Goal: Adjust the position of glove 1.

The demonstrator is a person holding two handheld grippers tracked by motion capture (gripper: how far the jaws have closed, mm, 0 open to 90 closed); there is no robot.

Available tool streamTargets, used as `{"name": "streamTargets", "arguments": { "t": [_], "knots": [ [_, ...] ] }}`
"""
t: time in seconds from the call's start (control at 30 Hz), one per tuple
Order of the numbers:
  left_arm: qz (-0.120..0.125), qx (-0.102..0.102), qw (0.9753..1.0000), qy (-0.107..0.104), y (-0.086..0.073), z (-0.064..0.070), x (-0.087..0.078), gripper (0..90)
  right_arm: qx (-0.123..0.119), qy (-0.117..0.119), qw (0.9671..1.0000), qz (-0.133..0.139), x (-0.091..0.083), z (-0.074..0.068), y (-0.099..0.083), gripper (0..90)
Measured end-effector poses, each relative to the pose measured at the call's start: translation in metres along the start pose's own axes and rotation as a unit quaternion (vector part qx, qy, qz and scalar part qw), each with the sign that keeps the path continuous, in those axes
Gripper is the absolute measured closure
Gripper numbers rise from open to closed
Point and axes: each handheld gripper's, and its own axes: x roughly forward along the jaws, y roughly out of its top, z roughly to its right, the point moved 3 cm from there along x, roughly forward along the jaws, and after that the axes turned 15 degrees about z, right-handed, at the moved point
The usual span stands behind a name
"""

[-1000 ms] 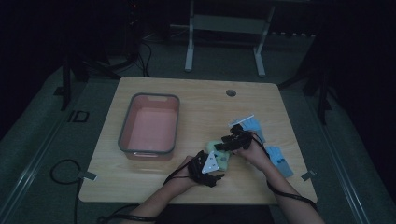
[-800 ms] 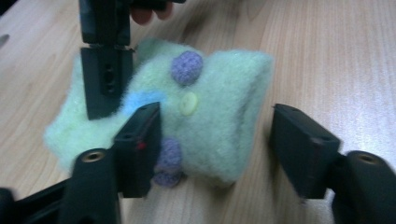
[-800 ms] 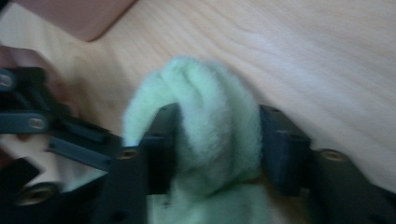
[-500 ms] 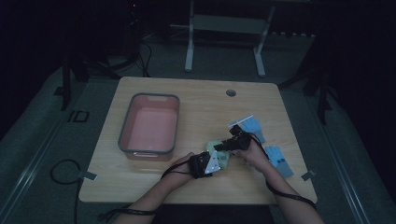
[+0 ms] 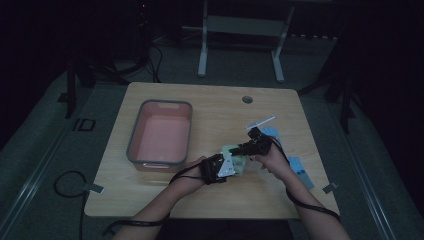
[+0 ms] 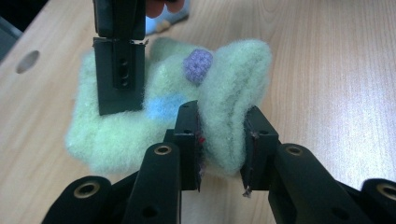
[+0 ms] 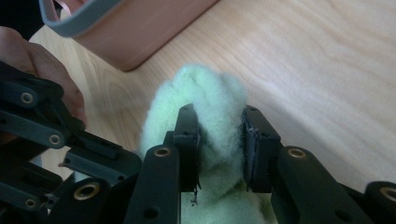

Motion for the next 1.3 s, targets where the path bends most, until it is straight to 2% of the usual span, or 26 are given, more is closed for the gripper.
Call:
{"name": "streamTargets", "arguments": {
  "t": [0.33, 0.57, 0.7, 0.77, 1.03, 1.3],
  "knots": [
    [-0.009, 0.016, 0.9997, 0.015, 0.017, -0.022, -0.025, 72.2, -0.028, -0.004, 0.9993, 0.023, -0.003, -0.017, 0.034, 70.6],
    [-0.011, 0.020, 0.9995, 0.021, 0.018, -0.034, -0.041, 72.3, -0.035, 0.001, 0.9990, 0.028, 0.003, -0.025, 0.053, 70.6],
    [-0.015, 0.017, 0.9993, 0.030, 0.017, -0.041, -0.052, 72.3, -0.044, 0.004, 0.9987, 0.026, 0.011, -0.031, 0.064, 70.6],
    [-0.016, 0.011, 0.9992, 0.034, 0.017, -0.046, -0.057, 72.3, -0.054, -0.002, 0.9982, 0.027, 0.015, -0.034, 0.069, 70.6],
    [-0.024, 0.015, 0.9983, 0.052, 0.018, -0.060, -0.081, 72.4, -0.071, 0.009, 0.9969, 0.033, 0.029, -0.049, 0.094, 70.6],
    [-0.048, 0.026, 0.9957, 0.075, 0.014, -0.075, -0.112, 72.3, -0.081, 0.024, 0.9958, 0.034, 0.052, -0.066, 0.123, 70.6]
  ]
}}
